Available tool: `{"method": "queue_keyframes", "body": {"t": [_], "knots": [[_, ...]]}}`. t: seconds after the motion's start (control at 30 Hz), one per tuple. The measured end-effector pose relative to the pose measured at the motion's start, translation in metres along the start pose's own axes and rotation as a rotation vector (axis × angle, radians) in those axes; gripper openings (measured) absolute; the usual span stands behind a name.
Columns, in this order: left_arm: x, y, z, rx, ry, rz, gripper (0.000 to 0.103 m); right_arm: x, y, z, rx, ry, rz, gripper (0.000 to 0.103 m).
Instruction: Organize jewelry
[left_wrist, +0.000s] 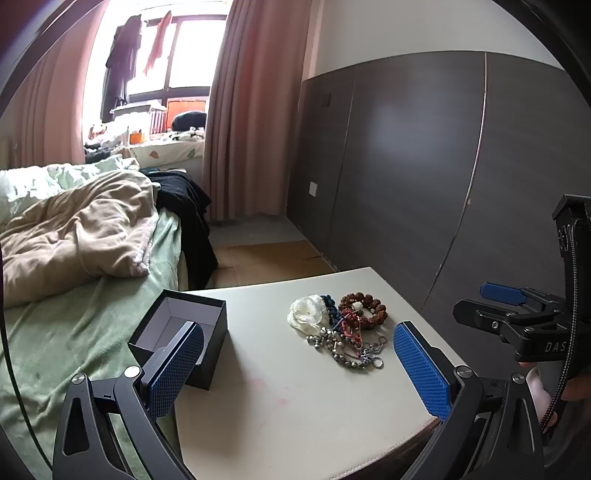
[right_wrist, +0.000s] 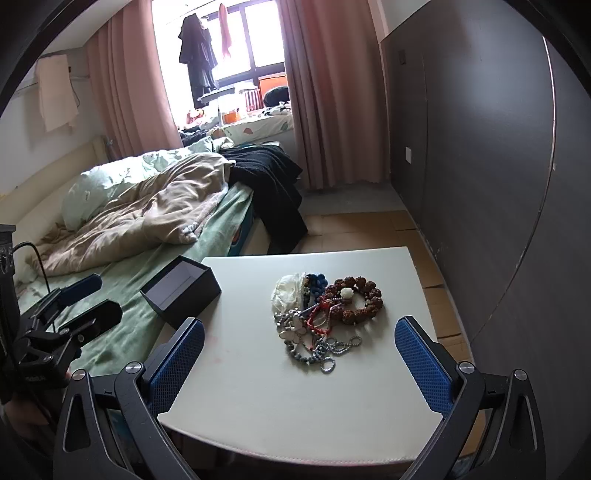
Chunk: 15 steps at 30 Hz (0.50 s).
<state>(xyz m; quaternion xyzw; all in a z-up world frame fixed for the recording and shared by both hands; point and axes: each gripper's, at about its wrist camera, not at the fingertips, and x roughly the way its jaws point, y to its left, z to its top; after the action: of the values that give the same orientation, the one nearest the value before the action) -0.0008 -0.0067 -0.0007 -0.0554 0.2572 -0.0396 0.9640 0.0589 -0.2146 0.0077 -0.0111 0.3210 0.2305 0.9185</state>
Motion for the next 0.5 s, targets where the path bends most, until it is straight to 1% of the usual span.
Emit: {"method": "queue_keyframes", "body": {"t": [0.2,0.37,0.5], "knots": [[-0.0004,0.0007,-0.0002,-0.001,0.001,0.003,0.102,-0.0005,0.0024,0.0005,-0.001,0.008,0.005,0.103],[-0.0009,0.0009,-0.0001,-0.005,-0.004,0.003,0.102,-0.0012,0.0036,0.0014,-0.013,0.006,-0.006,0.103],[0.0004,0.0030,-0.0012,-0.013,-0.001,0.005,0.102,-0.0026,-0.0016,0.0020,0.007,-0.003,0.003,0.103]]}}
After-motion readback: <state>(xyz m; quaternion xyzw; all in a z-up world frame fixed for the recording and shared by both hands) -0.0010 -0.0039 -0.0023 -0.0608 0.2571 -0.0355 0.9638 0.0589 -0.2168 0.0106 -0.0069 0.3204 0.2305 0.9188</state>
